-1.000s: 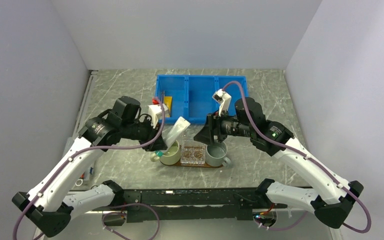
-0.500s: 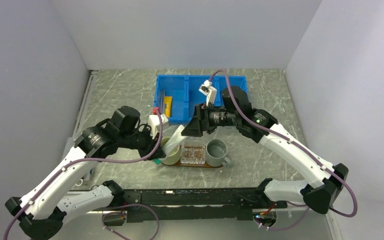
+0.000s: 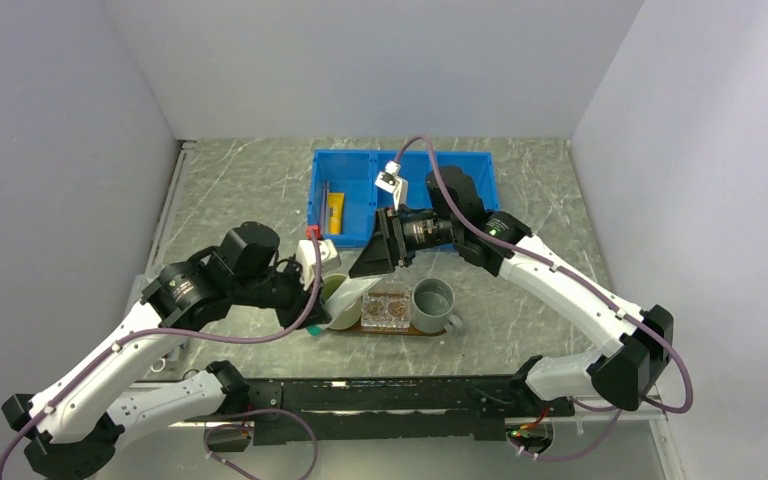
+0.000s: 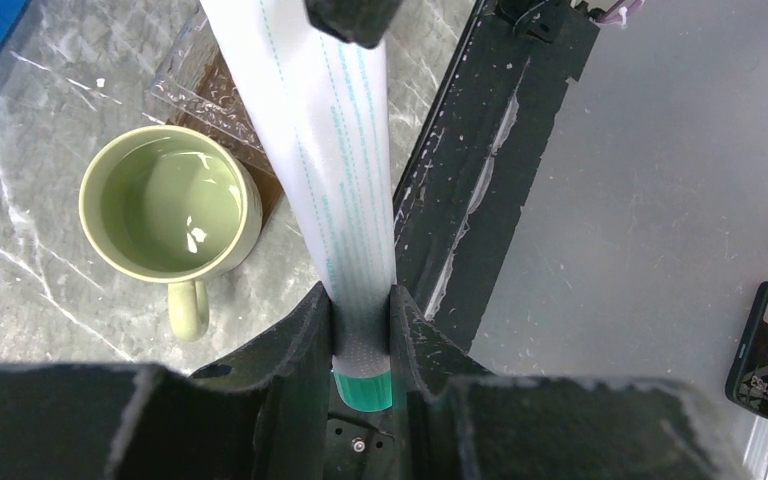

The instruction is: Prepare toiletry sets of a toothbrush and toothpaste on the tray

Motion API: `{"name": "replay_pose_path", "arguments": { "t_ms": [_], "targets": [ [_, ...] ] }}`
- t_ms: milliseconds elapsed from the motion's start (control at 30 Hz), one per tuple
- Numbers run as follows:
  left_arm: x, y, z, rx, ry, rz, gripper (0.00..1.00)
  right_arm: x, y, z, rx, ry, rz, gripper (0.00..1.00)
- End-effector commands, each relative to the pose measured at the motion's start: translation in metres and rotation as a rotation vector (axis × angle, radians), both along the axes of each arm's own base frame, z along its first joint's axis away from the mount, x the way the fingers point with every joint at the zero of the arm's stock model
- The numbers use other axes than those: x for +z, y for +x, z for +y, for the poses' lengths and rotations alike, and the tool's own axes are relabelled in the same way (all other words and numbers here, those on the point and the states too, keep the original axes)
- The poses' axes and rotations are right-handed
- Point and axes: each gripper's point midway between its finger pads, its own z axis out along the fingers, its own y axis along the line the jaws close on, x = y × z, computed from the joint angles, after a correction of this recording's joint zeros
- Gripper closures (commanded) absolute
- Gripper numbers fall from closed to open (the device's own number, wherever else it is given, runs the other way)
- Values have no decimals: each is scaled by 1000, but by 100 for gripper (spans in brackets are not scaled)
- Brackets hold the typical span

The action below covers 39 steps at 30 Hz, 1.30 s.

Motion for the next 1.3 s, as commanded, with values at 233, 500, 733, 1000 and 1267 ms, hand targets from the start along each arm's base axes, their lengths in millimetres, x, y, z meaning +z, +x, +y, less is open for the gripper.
{"name": "replay_pose_path", "arguments": {
  "t_ms": [233, 500, 733, 1000, 1267],
  "targets": [
    [13, 3, -2, -9, -12, -68, 89, -5, -17, 1, 106, 30, 76, 50],
    [13, 3, -1, -10, -5, -76, 89, -9, -20, 3, 137, 28, 110, 70],
    [13, 5, 0, 0, 5, -92, 89, -11, -22, 4, 149, 33, 135, 79],
    [11, 14, 1, 36, 23, -114, 70, -14, -26, 5, 163, 32, 146, 100],
    [17, 14, 1, 26, 9, -141, 30, -4, -21, 2, 125, 28, 71, 100]
  ]
}}
